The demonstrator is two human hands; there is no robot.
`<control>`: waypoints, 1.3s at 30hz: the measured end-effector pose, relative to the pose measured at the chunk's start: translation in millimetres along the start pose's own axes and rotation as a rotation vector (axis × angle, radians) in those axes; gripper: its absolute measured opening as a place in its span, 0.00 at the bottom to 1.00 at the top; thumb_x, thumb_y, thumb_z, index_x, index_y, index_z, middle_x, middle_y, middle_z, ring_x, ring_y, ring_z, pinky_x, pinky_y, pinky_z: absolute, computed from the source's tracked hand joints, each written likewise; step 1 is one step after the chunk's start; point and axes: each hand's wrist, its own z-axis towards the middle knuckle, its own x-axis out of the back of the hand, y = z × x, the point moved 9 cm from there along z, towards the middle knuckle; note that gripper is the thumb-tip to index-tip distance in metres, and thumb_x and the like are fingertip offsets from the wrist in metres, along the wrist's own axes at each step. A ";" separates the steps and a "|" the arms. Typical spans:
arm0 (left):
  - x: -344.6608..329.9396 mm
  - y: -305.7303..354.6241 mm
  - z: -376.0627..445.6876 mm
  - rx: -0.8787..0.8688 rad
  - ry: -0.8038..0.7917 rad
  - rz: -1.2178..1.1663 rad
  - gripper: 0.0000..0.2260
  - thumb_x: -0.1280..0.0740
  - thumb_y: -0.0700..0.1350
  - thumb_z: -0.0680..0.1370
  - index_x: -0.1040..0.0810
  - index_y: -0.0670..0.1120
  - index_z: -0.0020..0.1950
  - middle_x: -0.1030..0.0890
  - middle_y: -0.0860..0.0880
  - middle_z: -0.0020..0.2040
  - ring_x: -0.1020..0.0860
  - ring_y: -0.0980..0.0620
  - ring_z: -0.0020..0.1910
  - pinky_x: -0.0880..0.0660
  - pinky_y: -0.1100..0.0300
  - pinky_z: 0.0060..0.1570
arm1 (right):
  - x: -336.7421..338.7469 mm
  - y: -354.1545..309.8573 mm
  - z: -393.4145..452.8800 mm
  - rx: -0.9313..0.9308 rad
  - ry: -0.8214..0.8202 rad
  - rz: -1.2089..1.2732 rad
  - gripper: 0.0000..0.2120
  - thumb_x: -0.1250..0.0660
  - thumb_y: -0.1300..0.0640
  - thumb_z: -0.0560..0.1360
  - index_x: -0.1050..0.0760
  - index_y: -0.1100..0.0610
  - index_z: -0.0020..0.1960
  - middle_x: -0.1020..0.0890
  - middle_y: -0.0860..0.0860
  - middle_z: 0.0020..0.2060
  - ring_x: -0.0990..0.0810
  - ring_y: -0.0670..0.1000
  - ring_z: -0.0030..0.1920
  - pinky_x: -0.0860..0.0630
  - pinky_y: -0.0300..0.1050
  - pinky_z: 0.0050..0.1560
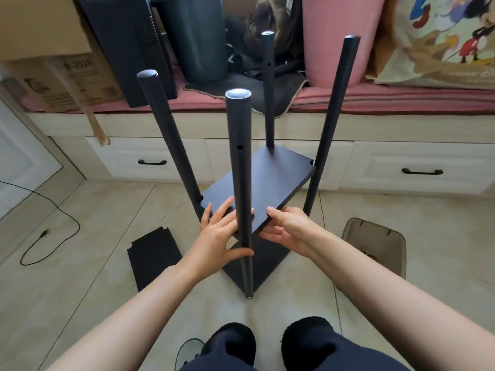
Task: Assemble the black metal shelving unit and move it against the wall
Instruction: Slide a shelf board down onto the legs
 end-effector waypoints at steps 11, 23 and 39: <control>2.3 -31.6 -27.1 0.523 0.247 -0.438 0.37 0.17 0.49 0.65 0.27 0.61 0.70 0.39 0.57 0.56 0.31 0.65 0.51 0.30 0.74 0.56 | -1.8 1.2 5.4 -0.029 0.005 0.020 0.06 0.35 0.59 0.81 0.27 0.58 0.58 0.15 0.58 0.49 0.14 0.56 0.44 0.16 0.49 0.40; -25.2 -39.1 -15.6 0.641 0.211 -1.061 0.33 0.16 0.41 0.63 0.21 0.58 0.64 0.18 0.59 0.56 0.18 0.63 0.52 0.22 0.70 0.43 | 13.6 -0.1 8.6 0.013 0.042 -0.122 0.11 0.30 0.57 0.78 0.24 0.58 0.58 0.17 0.56 0.55 0.19 0.57 0.57 0.22 0.53 0.61; -23.0 -39.7 -15.8 0.595 0.246 -1.109 0.23 0.17 0.34 0.63 0.17 0.57 0.49 0.20 0.43 0.54 0.16 0.58 0.43 0.21 0.67 0.42 | 124.6 -90.2 25.7 0.233 0.476 -0.185 0.23 0.38 0.59 0.82 0.38 0.59 0.74 0.27 0.56 0.59 0.22 0.54 0.53 0.22 0.47 0.51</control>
